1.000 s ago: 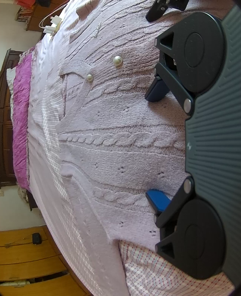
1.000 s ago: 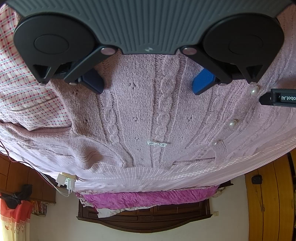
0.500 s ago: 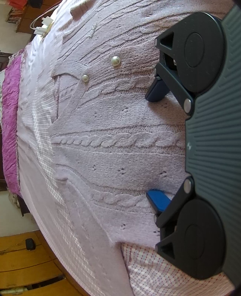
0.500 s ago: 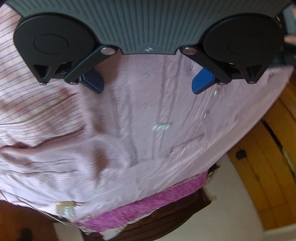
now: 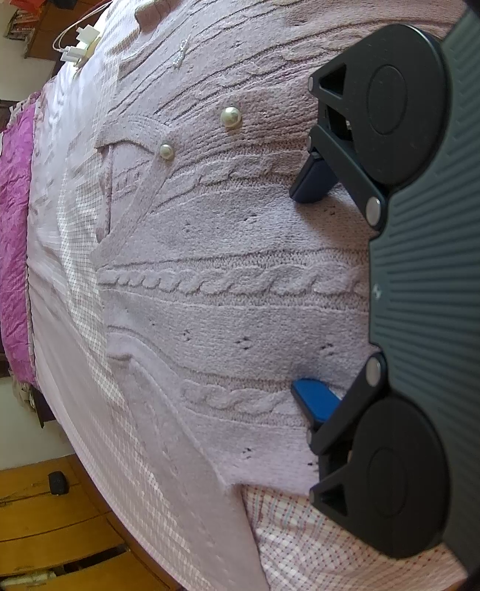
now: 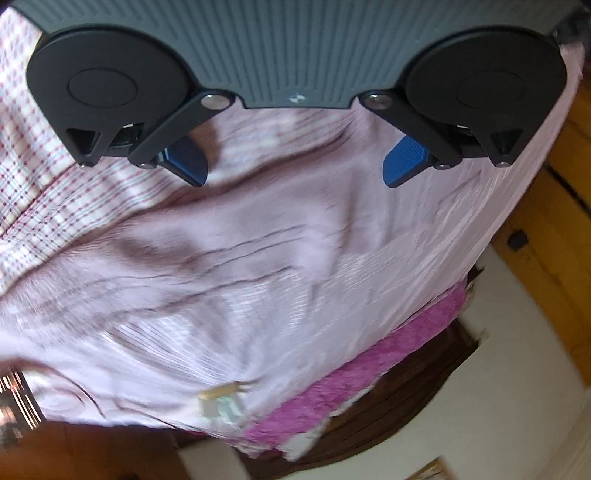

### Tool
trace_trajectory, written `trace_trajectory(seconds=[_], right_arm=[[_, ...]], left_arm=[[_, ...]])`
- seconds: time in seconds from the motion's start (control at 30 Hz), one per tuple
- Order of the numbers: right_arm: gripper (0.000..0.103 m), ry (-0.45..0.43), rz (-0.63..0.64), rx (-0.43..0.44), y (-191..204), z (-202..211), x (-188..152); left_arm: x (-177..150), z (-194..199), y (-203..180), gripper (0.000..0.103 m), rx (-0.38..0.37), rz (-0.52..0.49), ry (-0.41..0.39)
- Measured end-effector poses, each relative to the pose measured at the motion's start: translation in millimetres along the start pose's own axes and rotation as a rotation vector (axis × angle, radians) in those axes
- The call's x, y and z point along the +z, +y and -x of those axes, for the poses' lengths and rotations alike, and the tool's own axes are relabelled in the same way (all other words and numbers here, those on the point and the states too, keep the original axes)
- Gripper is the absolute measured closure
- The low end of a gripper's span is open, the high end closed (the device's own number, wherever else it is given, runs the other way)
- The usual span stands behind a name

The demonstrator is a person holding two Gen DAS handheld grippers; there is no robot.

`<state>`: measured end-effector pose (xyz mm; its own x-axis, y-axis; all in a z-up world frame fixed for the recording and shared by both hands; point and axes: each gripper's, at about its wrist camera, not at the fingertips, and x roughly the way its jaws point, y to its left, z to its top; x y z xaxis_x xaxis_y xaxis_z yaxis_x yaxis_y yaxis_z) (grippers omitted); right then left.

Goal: Fold small clothes
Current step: 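Move the right tool to a cardigan sleeve cuff and grasp it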

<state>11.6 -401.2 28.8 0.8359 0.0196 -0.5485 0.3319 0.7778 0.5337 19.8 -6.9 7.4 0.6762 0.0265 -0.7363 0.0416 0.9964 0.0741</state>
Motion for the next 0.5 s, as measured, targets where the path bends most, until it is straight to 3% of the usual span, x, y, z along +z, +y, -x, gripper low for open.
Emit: trace_trajectory(seconds=[0.13,0.5], right_arm=[[0.000,-0.006,-0.078,0.005,-21.6,-21.2,16.5],[0.000,-0.094,-0.073,-0.047,-40.6,-33.1,28.0]], left_arm=[[-0.3,-1.3,-3.3,0.000,0.015,0.001,-0.004],[1.8,-1.5,-7.0,0.000,0.041,-0.001,0.006]])
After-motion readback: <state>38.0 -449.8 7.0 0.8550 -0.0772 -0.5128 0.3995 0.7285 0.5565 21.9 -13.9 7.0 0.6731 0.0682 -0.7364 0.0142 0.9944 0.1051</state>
